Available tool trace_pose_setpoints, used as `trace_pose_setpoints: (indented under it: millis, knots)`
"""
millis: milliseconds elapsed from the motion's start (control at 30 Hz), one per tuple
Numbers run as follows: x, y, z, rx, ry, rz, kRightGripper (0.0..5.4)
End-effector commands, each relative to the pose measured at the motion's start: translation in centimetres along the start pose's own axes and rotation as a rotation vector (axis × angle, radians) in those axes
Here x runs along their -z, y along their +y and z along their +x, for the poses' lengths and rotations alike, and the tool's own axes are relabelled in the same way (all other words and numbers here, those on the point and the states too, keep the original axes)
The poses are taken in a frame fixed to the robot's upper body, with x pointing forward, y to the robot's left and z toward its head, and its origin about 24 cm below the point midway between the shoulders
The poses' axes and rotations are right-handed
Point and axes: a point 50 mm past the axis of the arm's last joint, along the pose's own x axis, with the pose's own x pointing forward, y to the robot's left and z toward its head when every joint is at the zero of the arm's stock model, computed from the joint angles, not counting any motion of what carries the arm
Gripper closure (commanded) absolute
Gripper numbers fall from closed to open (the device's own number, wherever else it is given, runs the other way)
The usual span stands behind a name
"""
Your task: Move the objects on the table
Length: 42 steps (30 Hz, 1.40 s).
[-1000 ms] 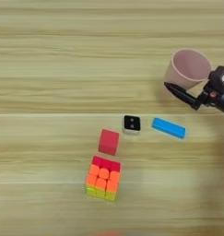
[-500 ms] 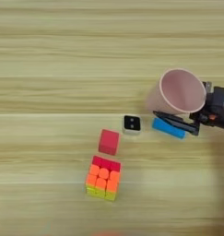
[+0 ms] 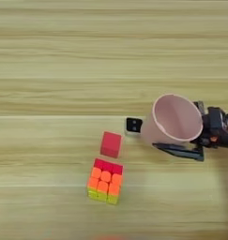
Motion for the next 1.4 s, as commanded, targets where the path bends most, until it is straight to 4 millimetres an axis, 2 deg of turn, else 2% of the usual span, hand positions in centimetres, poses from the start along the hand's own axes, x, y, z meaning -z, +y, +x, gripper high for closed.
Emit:
trace_pose_setpoints:
  millis: [33, 767, 1267, 1300, 1400]
  knots:
    - [-1.4, -1.1, -0.3, 0.0, 0.028, -0.054, 1.18]
    - [2.5, 0.1, 0.4, -0.048, 0.101, 0.099, 1.18]
    - [3.2, 0.3, 0.8, -0.041, 0.108, 0.108, 1.18]
    - [3.2, 0.3, 0.8, -0.04, 0.108, 0.107, 0.9]
    - [3.2, 0.2, 0.8, -0.038, 0.109, 0.106, 0.51]
